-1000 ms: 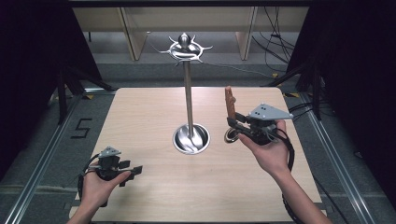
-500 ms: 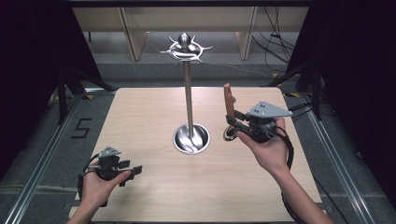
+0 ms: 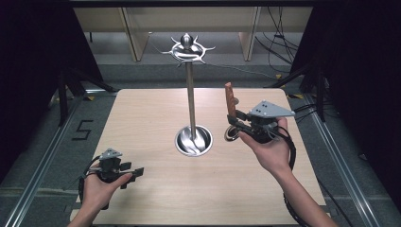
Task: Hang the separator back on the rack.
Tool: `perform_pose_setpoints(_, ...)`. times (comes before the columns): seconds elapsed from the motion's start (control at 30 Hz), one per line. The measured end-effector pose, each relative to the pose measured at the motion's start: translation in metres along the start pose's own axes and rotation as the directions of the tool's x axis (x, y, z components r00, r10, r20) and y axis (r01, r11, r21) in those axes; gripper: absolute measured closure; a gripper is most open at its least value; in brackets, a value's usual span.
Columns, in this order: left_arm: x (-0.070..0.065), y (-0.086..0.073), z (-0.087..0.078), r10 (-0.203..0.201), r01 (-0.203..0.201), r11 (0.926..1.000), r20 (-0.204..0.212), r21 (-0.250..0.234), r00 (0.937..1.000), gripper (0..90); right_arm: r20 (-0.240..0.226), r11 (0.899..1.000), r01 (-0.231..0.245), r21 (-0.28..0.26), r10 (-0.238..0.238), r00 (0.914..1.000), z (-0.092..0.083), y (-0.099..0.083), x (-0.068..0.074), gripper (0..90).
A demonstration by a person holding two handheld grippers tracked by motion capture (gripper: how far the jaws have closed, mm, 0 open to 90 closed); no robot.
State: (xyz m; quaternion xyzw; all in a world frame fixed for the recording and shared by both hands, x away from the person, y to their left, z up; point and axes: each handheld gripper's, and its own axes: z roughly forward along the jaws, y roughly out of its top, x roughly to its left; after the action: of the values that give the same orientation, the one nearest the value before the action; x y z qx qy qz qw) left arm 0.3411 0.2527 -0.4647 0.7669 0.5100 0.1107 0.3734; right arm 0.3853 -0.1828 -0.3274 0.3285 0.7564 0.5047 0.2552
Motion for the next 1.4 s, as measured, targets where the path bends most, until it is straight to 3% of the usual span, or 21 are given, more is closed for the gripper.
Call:
perform_pose_setpoints(0.03, 0.000, 0.000, 0.000, 0.001, -0.001, 1.0000, 0.000, 0.000, 1.0000, 37.2, 0.009, 1.000, -0.022, -0.001, 0.022, 0.9997, 0.000, 0.000, 0.002, 69.6)
perform_pose_setpoints(0.07, 0.001, 0.000, 0.000, 0.004, -0.004, 1.0000, 0.002, 0.002, 1.0000, 37.2, 0.007, 1.000, 0.004, -0.005, -0.004, 1.0000, 0.001, 0.001, 0.001, 69.7)
perform_pose_setpoints(0.13, 0.001, 0.000, 0.000, 0.003, -0.003, 1.0000, 0.001, 0.000, 1.0000, 37.2, 0.002, 1.000, -0.018, 0.003, 0.018, 0.9998, 0.001, 0.001, 0.003, 69.6)
perform_pose_setpoints(0.17, 0.001, 0.000, 0.000, 0.003, -0.003, 1.0000, 0.003, 0.004, 1.0000, 37.2, -0.003, 1.000, 0.001, -0.007, -0.001, 1.0000, 0.002, 0.002, 0.002, 69.7)
perform_pose_setpoints(0.4, 0.001, 0.000, 0.000, -0.001, 0.001, 1.0000, 0.001, -0.002, 1.0000, 37.2, -0.011, 1.000, -0.013, -0.004, 0.013, 0.9999, 0.004, 0.004, 0.004, 69.7)
perform_pose_setpoints(0.6, 0.001, 0.000, 0.000, 0.001, -0.001, 1.0000, 0.001, -0.002, 1.0000, 37.2, -0.005, 1.000, 0.005, -0.002, -0.005, 1.0000, 0.004, 0.006, 0.004, 69.6)
perform_pose_setpoints(0.63, 0.000, 0.000, 0.001, -0.016, 0.016, 0.9997, 0.001, -0.019, 0.9999, 37.2, -0.007, 0.999, -0.037, 0.009, 0.037, 0.9993, 0.004, 0.006, 0.007, 69.7)
perform_pose_setpoints(0.67, -0.001, 0.000, 0.001, -0.021, 0.021, 0.9995, -0.001, -0.024, 0.9998, 37.2, -0.001, 1.000, 0.002, -0.013, -0.002, 1.0000, 0.006, 0.007, 0.005, 69.7)
perform_pose_setpoints(0.7, -0.001, 0.000, 0.001, -0.021, 0.021, 0.9995, -0.004, -0.022, 0.9998, 37.2, -0.006, 1.000, 0.005, -0.008, -0.005, 1.0000, 0.005, 0.007, 0.004, 69.7)
perform_pose_setpoints(0.8, 0.001, 0.000, -0.001, 0.008, -0.008, 1.0000, 0.002, 0.005, 1.0000, 37.2, -0.009, 1.000, -0.007, 0.000, 0.007, 0.9999, 0.005, 0.008, 0.005, 69.7)
perform_pose_setpoints(0.9, -0.002, 0.000, 0.002, -0.028, 0.029, 0.9991, 0.003, -0.033, 0.9996, 37.2, -0.014, 1.000, -0.012, -0.013, 0.012, 0.9998, 0.006, 0.009, 0.005, 69.6)
perform_pose_setpoints(1.1, -0.002, 0.000, 0.001, -0.025, 0.025, 0.9992, 0.002, -0.030, 0.9997, 37.2, -0.012, 1.000, -0.010, -0.008, 0.009, 0.9999, 0.006, 0.011, 0.006, 69.7)
perform_pose_setpoints(1.13, 0.000, 0.000, -0.001, 0.002, -0.002, 1.0000, 0.001, -0.005, 1.0000, 37.2, -0.008, 1.000, -0.010, -0.007, 0.010, 0.9999, 0.006, 0.011, 0.006, 69.7)
perform_pose_setpoints(1.23, -0.002, 0.000, 0.001, -0.026, 0.026, 0.9992, 0.001, -0.030, 0.9997, 37.2, -0.016, 1.000, -0.004, -0.009, 0.004, 0.9999, 0.007, 0.012, 0.006, 69.6)
perform_pose_setpoints(1.4, -0.002, 0.000, 0.001, -0.028, 0.028, 0.9991, 0.001, -0.033, 0.9996, 37.2, -0.015, 1.000, 0.006, -0.013, -0.006, 0.9999, 0.008, 0.014, 0.007, 69.6)
